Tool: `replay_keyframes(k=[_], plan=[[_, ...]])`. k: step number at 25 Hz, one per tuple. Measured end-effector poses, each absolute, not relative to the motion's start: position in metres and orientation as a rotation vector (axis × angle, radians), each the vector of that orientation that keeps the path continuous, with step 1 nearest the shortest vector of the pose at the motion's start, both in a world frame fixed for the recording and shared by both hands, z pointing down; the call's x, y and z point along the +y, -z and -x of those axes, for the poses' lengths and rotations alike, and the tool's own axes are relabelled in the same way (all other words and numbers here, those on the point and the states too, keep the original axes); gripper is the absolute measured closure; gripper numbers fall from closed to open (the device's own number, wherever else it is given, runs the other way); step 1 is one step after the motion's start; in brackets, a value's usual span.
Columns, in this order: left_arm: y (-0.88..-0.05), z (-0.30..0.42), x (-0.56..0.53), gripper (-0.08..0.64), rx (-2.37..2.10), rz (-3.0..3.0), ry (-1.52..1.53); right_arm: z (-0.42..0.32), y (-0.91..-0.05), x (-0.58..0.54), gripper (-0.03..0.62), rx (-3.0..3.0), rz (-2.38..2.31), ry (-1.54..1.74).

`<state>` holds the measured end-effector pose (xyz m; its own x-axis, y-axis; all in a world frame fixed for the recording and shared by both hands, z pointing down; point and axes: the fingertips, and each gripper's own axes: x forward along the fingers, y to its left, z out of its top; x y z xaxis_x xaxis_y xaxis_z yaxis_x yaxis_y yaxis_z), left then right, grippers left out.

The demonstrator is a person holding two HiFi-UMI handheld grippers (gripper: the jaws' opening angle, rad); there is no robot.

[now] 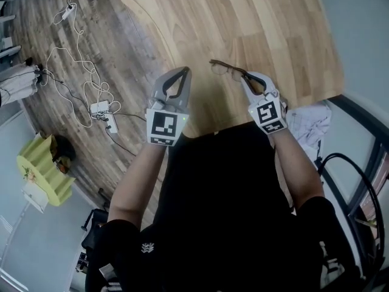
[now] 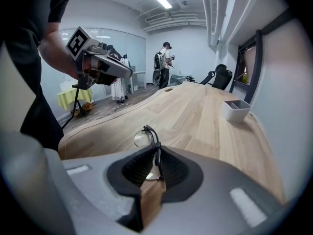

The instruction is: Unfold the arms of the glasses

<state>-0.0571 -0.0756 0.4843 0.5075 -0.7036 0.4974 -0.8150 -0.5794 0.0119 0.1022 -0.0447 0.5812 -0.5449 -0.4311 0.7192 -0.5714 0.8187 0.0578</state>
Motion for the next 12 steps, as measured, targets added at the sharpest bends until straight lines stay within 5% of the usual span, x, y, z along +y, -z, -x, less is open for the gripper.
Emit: replay_keyframes(k=[12], plan=[[-0.500, -0.002, -0.040, 0.554, -0.997, -2.623, -0.681, -0.091, -0.531, -0.021, 0.557, -2.228, -0.591, -0.060]])
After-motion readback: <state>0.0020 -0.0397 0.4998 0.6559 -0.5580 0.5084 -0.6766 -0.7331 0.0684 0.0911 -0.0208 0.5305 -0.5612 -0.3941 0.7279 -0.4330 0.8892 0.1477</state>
